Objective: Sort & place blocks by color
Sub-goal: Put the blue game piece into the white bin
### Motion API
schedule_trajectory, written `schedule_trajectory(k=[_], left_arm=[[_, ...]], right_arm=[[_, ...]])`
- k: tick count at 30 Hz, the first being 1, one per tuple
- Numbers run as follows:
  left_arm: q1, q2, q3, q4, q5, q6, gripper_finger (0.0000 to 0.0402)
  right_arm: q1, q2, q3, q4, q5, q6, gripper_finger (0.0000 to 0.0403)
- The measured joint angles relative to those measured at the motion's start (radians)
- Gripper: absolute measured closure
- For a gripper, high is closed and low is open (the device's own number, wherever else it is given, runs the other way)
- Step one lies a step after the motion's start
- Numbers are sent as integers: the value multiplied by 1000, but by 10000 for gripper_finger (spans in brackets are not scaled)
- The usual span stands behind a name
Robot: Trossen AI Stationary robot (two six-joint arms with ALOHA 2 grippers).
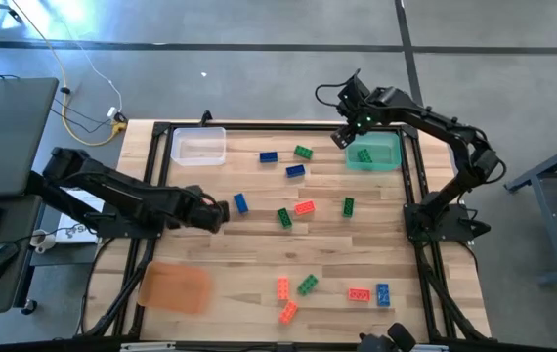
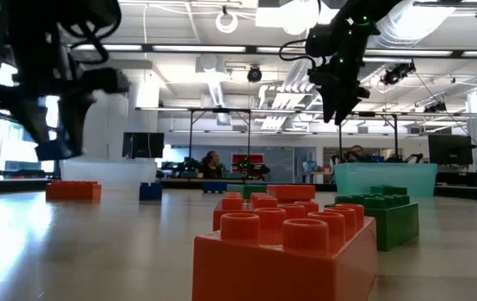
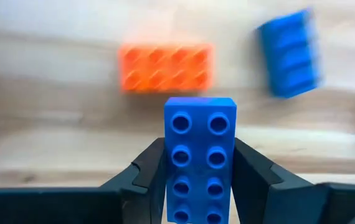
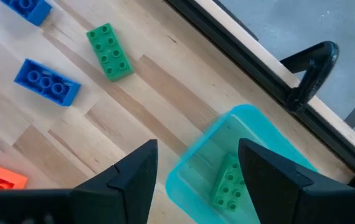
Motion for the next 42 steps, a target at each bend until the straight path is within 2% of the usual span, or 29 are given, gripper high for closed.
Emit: schedule_trajectory(k=[7, 12, 22, 26, 34, 42], left_arm=[[46, -122, 36, -1, -243, 155, 289], [144, -186, 65, 1, -300, 362, 289], [428, -239, 85, 1, -251, 819, 289], [556, -240, 85, 16, -239, 980, 289], [790, -200, 86, 212, -170, 1338, 289], [957, -87, 86, 282, -67, 1515, 288]], right_arm=[[49, 0, 0, 0, -3, 72, 192], [89, 0, 0, 18, -53, 137, 192], [149, 0, 0, 126, -181, 303, 192], [171, 0, 0, 127, -181, 377, 192], [205, 0, 0, 133, -156, 373, 192], [228, 0, 0, 154, -127, 378, 192]])
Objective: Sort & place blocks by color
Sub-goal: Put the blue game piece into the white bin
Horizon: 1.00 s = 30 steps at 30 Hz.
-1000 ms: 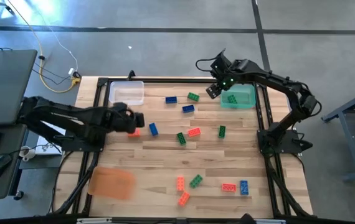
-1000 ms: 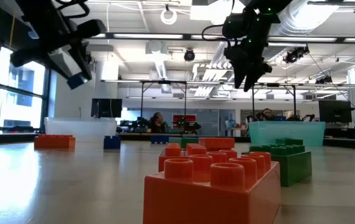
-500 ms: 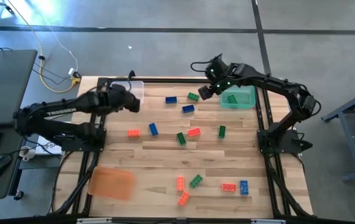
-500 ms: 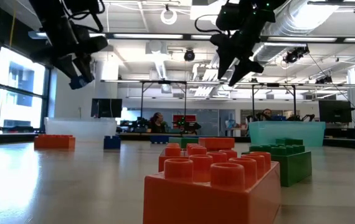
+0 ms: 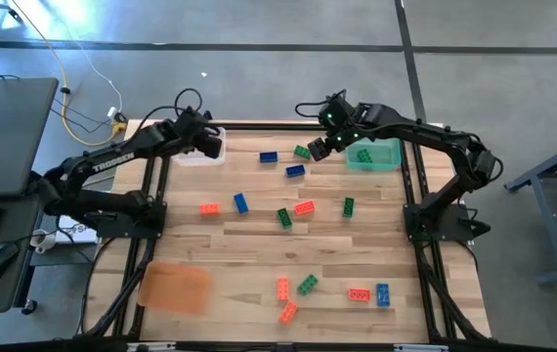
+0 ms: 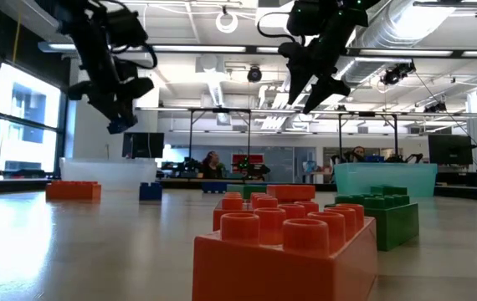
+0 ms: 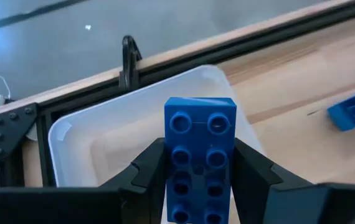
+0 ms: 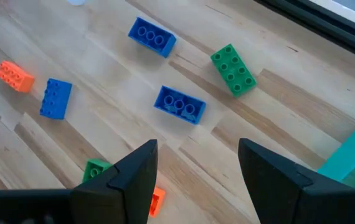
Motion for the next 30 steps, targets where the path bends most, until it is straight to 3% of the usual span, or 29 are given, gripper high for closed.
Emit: schedule_trajectory(k=[15, 30], left_arm=[[109, 206, 0, 26, 99, 105, 275], [110, 248, 0, 30, 122, 70, 266]], right_arm=[[78, 0, 0, 2, 47, -10, 192], [145, 0, 0, 2, -14, -239, 192]])
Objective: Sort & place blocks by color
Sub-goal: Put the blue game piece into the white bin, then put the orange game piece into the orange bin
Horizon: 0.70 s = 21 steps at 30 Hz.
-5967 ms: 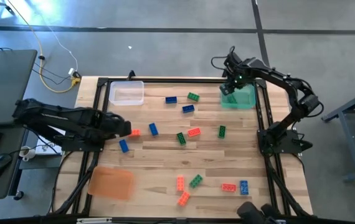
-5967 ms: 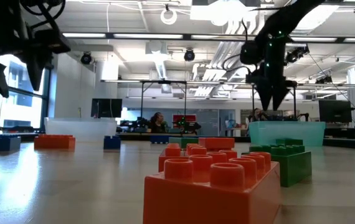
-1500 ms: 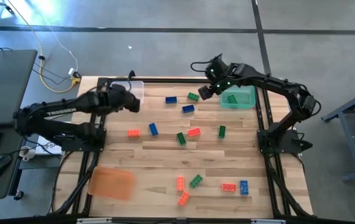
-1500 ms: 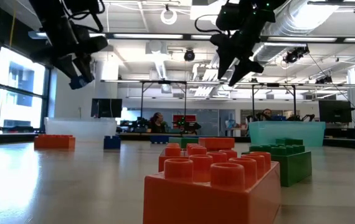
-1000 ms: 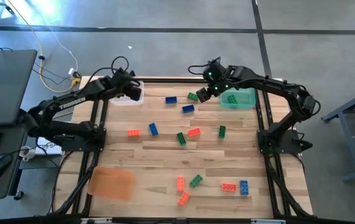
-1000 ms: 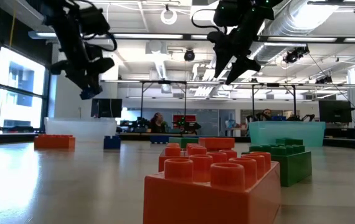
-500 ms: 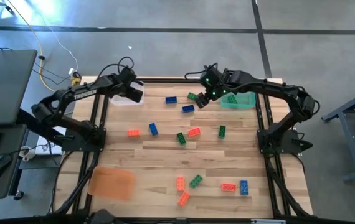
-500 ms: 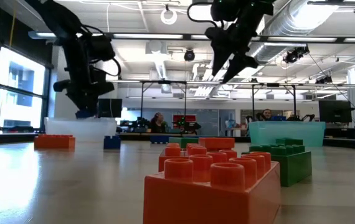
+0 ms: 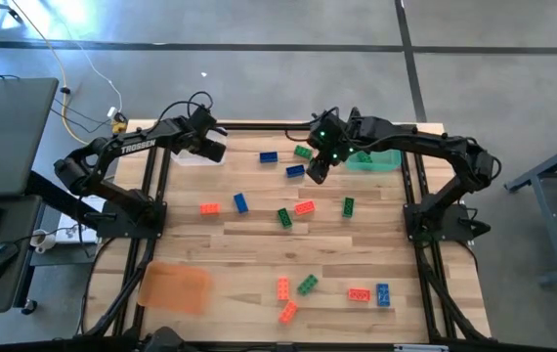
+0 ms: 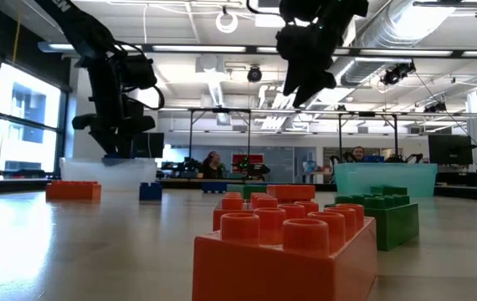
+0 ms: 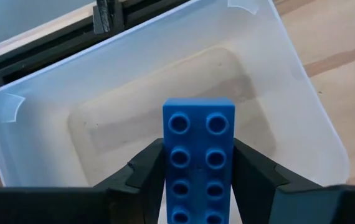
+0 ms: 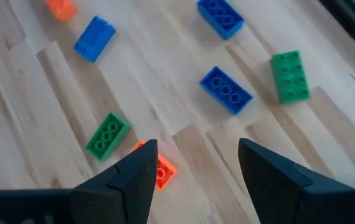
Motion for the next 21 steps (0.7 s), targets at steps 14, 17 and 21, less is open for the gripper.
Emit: schedule_trajectory(k=[14, 17, 21], left_arm=[[0, -1, 0, -10, 56, 35, 182], [0, -4, 0, -14, 68, 35, 174], [0, -8, 0, -15, 130, 62, 173]], right_arm=[[79, 75, 0, -8, -26, -93, 192], [100, 93, 0, -9, -24, -130, 192], [122, 113, 0, -31, -14, -218, 192]])
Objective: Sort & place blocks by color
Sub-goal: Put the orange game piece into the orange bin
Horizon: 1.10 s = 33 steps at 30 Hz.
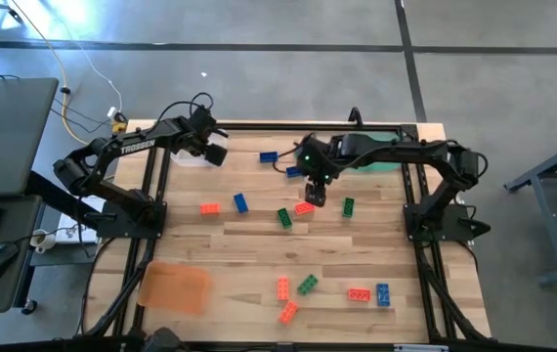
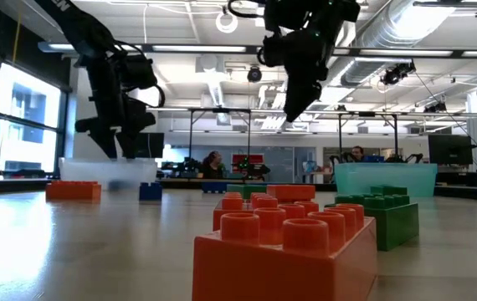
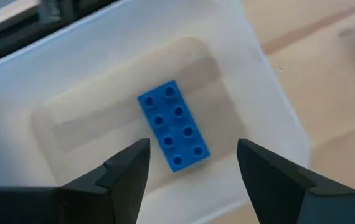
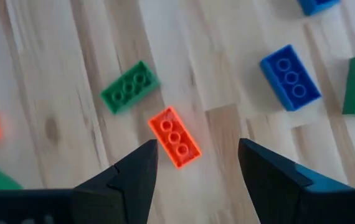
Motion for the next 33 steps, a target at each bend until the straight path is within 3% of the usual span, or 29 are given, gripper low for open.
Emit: schedule_trajectory(k=[10, 15, 22, 33], left_arm=[[-2, -161, 0, 0, 121, 17, 172], [-4, -285, 0, 0, 213, -17, 172], [-31, -419, 0, 11, 241, -61, 172], [-37, -449, 0, 8, 237, -62, 172]], right_arm=[[75, 69, 0, -28, 88, -322, 192], [82, 113, 0, -27, 80, -333, 192], [89, 177, 0, 6, 67, -337, 192], [113, 237, 0, 32, 66, -331, 192]])
